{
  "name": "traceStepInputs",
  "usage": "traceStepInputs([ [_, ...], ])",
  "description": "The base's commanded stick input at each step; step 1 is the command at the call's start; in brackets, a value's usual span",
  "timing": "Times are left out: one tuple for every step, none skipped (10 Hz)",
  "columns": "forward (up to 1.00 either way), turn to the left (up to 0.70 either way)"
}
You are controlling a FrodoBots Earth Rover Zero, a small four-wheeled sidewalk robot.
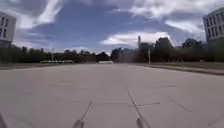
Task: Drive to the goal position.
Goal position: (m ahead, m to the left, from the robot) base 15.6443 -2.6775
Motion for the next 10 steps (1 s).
traceStepInputs([
  [1.00,0.00],
  [1.00,0.00],
  [1.00,0.00],
  [1.00,0.00],
  [1.00,0.00],
  [1.00,0.00],
  [1.00,0.00],
  [1.00,0.00],
  [1.00,0.00],
  [1.00,0.00],
])
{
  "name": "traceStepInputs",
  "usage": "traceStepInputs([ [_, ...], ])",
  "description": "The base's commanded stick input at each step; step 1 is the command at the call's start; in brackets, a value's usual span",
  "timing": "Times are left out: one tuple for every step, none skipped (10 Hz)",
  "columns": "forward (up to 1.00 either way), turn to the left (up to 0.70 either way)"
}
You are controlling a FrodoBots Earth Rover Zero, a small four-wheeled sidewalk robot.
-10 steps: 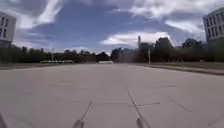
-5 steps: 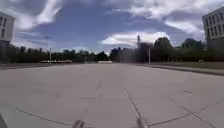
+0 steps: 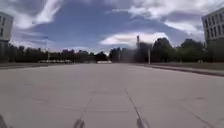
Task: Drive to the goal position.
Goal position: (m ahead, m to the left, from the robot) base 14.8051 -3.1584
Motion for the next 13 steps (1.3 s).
traceStepInputs([
  [1.00,0.00],
  [1.00,0.00],
  [1.00,0.00],
  [1.00,0.00],
  [1.00,0.00],
  [1.00,0.00],
  [1.00,0.00],
  [1.00,0.00],
  [1.00,0.00],
  [1.00,0.00],
  [1.00,0.00],
  [1.00,0.00],
  [1.00,0.00],
])
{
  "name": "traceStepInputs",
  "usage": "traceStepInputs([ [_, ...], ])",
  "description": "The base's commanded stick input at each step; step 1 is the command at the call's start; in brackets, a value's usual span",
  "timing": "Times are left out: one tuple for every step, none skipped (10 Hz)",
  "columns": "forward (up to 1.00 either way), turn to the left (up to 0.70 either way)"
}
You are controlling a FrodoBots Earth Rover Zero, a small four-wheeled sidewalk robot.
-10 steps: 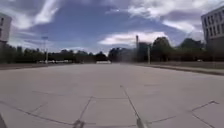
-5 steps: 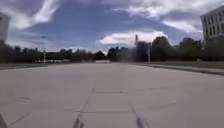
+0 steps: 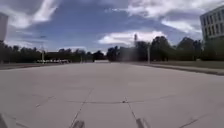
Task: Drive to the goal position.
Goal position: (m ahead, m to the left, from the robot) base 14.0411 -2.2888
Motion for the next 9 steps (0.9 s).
traceStepInputs([
  [1.00,0.00],
  [1.00,0.00],
  [1.00,0.00],
  [1.00,0.00],
  [1.00,0.00],
  [1.00,0.00],
  [1.00,0.00],
  [1.00,0.00],
  [1.00,0.00],
])
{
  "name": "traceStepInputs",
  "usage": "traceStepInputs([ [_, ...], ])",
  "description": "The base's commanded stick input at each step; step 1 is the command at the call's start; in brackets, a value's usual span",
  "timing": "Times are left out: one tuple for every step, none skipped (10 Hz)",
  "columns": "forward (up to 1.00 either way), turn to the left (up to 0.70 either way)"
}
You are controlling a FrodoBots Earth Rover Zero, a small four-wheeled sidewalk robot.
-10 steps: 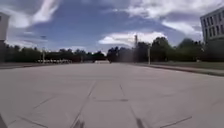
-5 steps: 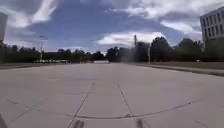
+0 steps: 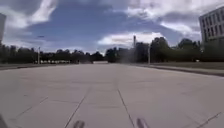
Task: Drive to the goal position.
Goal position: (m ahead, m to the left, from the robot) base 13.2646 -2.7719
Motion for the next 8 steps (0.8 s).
traceStepInputs([
  [1.00,0.00],
  [1.00,0.00],
  [1.00,0.00],
  [1.00,0.00],
  [1.00,0.00],
  [1.00,0.00],
  [1.00,0.00],
  [1.00,0.00],
])
